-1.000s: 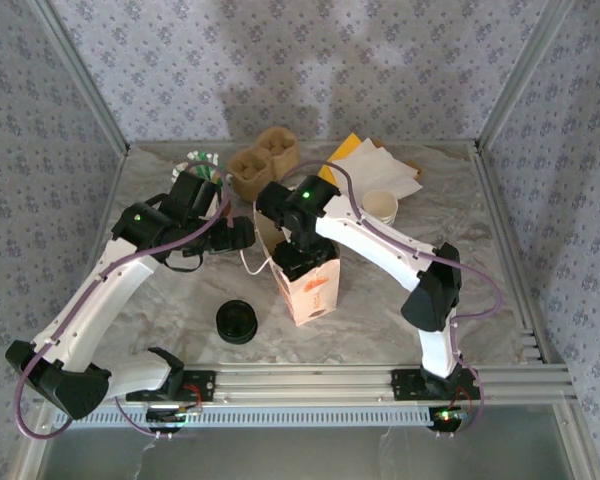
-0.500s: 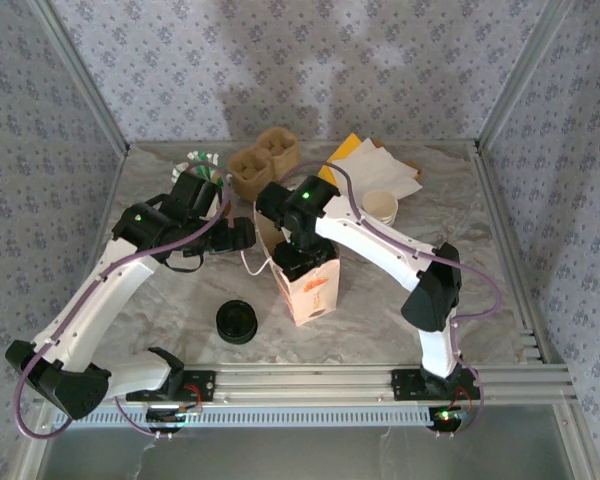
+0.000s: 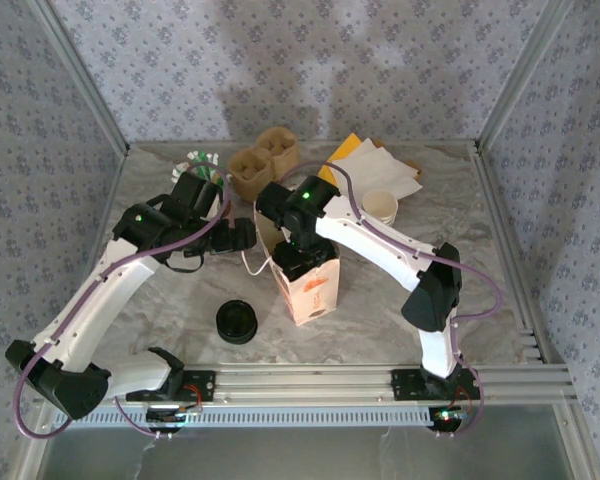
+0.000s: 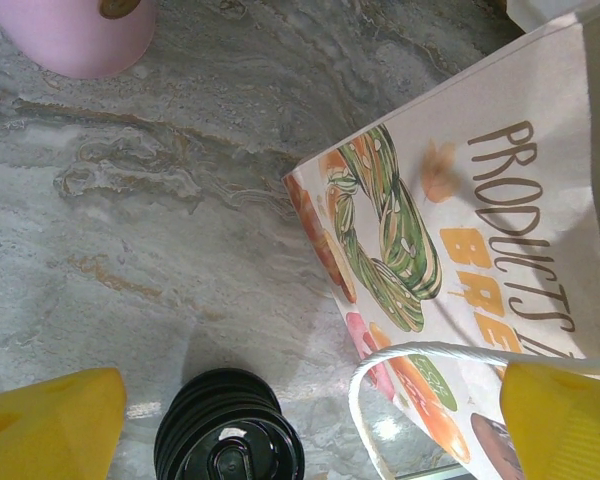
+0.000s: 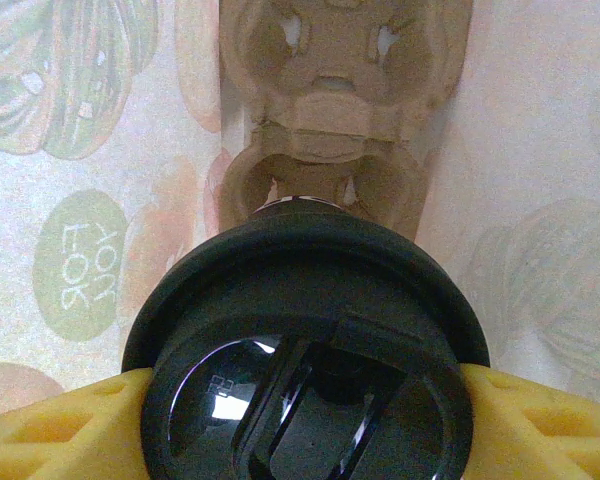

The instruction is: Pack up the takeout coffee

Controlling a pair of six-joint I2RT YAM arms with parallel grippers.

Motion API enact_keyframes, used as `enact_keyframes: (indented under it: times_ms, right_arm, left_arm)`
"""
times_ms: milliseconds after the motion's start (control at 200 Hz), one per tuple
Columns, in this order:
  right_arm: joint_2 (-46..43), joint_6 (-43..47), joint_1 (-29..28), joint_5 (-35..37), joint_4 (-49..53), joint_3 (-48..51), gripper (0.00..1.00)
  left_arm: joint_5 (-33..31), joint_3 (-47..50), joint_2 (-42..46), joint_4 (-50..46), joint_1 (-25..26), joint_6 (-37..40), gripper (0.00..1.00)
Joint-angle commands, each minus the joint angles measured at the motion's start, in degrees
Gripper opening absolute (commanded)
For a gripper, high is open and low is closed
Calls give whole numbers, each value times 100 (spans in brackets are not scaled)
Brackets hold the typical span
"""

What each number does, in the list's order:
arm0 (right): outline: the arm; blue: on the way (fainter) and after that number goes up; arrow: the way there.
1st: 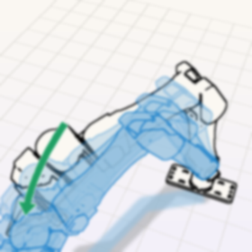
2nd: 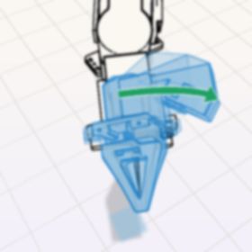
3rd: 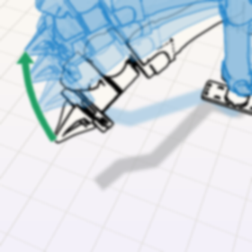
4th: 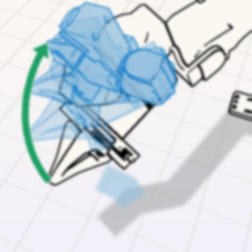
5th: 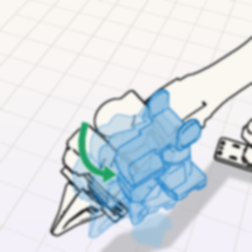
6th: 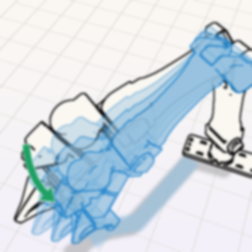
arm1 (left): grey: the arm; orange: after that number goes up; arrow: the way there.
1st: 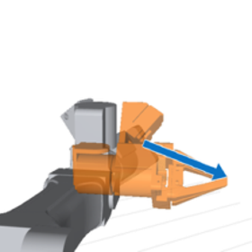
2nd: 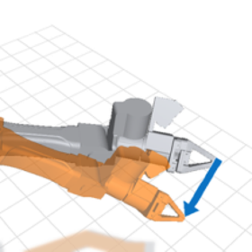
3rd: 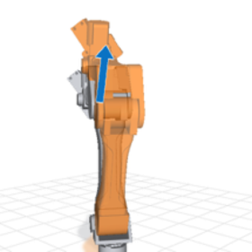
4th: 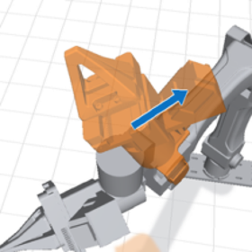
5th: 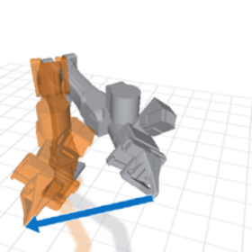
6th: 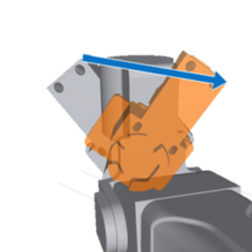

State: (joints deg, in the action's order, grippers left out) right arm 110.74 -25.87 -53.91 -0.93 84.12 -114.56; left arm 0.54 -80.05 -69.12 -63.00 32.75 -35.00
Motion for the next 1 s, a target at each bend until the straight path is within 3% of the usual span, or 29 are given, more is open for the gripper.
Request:
enact_keyframes:
  times_ms: [0, 994]
  right_arm:
    - [-184, 83, 20, -47, 87, 43, 70]
    - [-184, 87, 32, -64, 17, 79, 70]
  left_arm:
    - [-62, -111, -14, -91, 23, 55, 96]
    - [-77, -164, -49, -137, 68, 64, 96]
